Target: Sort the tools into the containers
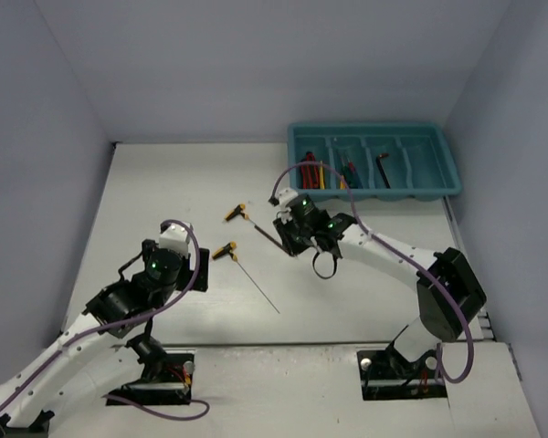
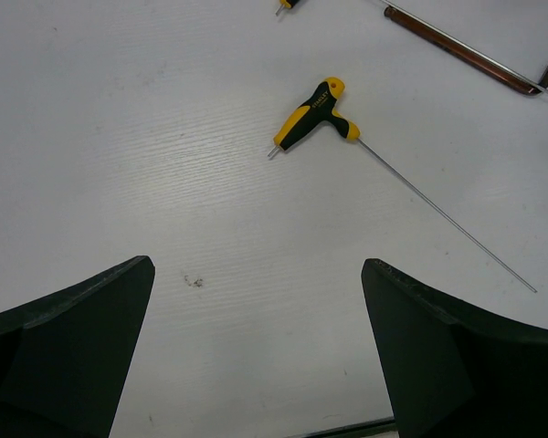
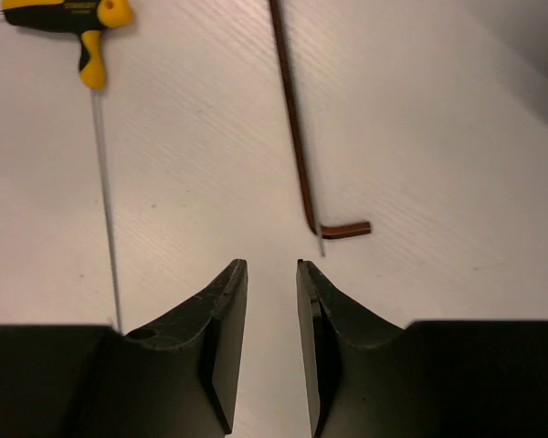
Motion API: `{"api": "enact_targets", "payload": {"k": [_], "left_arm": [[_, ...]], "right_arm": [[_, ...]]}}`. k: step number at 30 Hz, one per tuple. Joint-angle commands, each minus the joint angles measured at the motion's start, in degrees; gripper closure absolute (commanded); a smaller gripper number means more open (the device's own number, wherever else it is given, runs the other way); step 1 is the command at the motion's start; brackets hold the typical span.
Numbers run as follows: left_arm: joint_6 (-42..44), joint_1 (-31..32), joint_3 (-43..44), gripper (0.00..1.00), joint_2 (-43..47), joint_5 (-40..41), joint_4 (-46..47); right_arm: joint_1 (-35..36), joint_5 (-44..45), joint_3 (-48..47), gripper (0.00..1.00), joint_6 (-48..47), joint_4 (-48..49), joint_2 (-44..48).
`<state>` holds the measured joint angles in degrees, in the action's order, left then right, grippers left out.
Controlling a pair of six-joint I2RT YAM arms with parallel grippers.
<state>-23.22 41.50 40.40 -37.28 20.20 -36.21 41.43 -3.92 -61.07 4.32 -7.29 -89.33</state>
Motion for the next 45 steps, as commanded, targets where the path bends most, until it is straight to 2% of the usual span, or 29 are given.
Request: {"api": "enact_targets", "payload": {"k": [1,10,18,28,45], "left_arm": [[-0.7,-0.4,2.9,0.03,-1.3,-0.2,1.7],[-0.9,-0.4,2.7,0.03,-0.4,-0.2,1.5],[-0.8,-0.4,2.6,0.03,0.5,0.3,1.5],[-0.7,-0.4,2.6,0.03,0.7,0.5,1.4],[-0.6,-0.4,2.6,0.02,0.7,0.7,1.5]], "right_arm": [[3.9,2.9,-0.8,0.74,4.7,6.1,-1.4],[5.4,3.3,-4.0,0.74,4.8,8.6,-10.5],[5.4,8.7,-6.8,0.73,3.8,8.9,-13.9],[4.4,8.1,-10.0,0.73,1.4,8.8,-19.2],[3.5,10.6,-11.7,0.73,-2.5,8.6,-19.4]]}}
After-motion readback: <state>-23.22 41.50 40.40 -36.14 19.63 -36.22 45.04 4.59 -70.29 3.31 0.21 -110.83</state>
